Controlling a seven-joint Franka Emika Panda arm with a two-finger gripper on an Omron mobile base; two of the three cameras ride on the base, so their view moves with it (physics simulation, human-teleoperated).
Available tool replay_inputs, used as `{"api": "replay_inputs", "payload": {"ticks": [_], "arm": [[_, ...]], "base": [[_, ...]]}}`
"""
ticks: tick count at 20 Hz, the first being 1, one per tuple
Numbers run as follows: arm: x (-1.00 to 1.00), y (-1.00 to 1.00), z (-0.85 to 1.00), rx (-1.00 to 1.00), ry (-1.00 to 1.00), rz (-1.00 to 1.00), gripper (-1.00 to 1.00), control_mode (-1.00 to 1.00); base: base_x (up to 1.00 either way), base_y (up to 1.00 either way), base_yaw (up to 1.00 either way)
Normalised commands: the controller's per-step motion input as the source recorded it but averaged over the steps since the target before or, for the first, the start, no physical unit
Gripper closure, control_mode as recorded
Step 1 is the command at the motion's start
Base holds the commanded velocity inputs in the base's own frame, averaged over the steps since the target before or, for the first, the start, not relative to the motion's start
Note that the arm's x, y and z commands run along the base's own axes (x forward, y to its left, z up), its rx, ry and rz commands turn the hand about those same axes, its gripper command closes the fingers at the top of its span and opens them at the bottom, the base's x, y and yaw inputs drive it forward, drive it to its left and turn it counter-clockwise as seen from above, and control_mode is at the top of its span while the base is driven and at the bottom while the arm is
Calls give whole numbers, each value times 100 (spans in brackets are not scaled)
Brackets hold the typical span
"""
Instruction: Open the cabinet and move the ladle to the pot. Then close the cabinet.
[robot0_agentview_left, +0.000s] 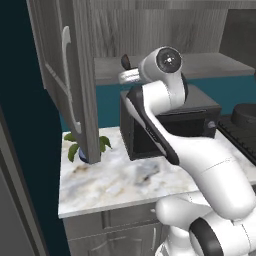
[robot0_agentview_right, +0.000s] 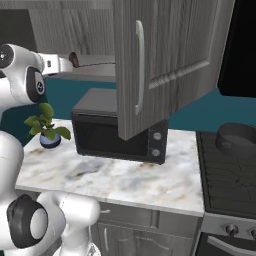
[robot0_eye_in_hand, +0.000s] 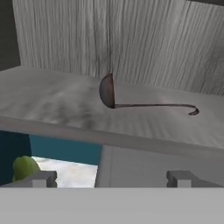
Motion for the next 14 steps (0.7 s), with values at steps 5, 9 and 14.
{"api": "replay_inputs", "payload": {"ticks": [5, 9, 14], "arm": [[28, -1, 11, 2, 0, -3, -100, -100], [34, 0, 5, 0, 1, -2, -100, -100], [39, 0, 0, 0, 0, -1, -100, -100]], "base": [[0, 0, 0], [0, 0, 0], [0, 0, 0]]}}
